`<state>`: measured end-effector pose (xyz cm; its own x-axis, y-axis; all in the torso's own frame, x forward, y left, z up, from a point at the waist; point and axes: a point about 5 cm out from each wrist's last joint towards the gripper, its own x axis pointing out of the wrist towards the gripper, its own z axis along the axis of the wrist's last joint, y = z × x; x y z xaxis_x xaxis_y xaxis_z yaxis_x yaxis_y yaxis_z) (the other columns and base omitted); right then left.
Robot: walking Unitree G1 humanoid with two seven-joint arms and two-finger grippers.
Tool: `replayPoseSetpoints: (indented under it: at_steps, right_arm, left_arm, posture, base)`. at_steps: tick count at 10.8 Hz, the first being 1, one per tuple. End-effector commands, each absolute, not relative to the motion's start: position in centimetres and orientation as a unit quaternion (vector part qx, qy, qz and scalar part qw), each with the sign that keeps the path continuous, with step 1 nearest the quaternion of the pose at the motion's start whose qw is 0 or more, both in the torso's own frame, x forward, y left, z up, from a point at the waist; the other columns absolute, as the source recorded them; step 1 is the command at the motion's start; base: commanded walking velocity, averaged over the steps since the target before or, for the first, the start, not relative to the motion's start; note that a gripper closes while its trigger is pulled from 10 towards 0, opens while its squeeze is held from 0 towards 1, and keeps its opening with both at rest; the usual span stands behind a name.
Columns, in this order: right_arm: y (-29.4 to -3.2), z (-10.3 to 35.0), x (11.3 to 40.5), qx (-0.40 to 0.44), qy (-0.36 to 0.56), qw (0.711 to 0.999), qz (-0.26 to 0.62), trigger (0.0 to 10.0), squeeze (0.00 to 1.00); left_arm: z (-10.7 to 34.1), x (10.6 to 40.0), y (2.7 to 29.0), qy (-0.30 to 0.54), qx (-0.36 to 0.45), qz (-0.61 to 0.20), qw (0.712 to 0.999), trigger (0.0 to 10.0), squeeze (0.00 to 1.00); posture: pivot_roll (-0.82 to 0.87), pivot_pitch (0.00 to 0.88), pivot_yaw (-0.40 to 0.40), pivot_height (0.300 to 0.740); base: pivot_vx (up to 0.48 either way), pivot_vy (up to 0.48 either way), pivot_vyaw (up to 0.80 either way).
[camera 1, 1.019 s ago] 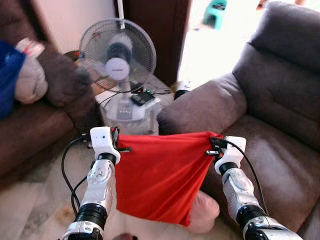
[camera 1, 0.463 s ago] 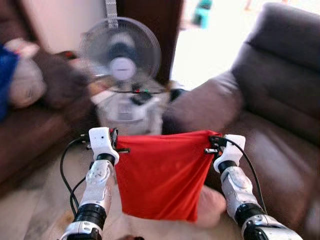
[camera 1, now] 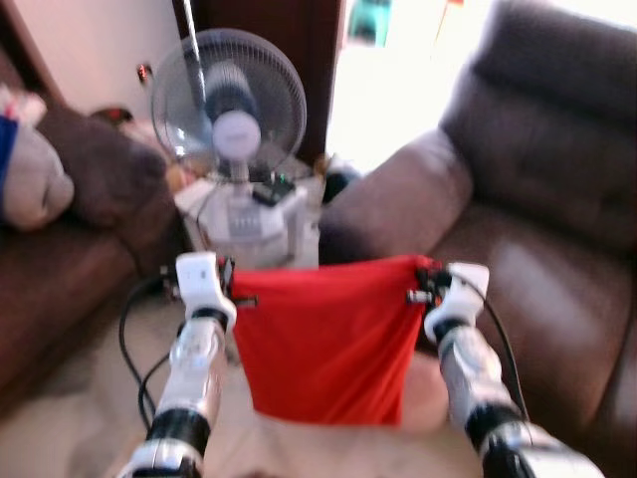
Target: Move the pillow to the sofa from floor
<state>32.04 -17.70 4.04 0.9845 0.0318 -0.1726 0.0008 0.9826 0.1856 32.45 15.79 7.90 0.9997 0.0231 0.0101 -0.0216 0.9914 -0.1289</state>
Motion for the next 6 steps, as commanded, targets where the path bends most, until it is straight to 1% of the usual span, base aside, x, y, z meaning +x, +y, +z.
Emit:
replayPoseSetpoints:
  at_steps: [1, 6]
  right_arm:
    - [-19.03, 5.27, 32.64, 0.098, 0.058, 0.993, -0.018, 10.0, 0.00]
    - [-19.27, 5.14, 32.58, 0.095, 0.064, 0.993, -0.026, 10.0, 0.00]
  left_arm:
    - [9.02, 32.85, 16.02, -0.030, -0.066, 0.016, 0.997, 10.0, 0.00]
    - [9.10, 32.98, 16.36, -0.031, -0.067, 0.020, 0.997, 10.0, 0.00]
  posture:
    - [0.06, 0.017, -0.051, 0.740]
    - [0.06, 0.018, -0.052, 0.740]
  base:
    - [0.000, 0.000, -0.65]
    - [0.000, 0.000, -0.63]
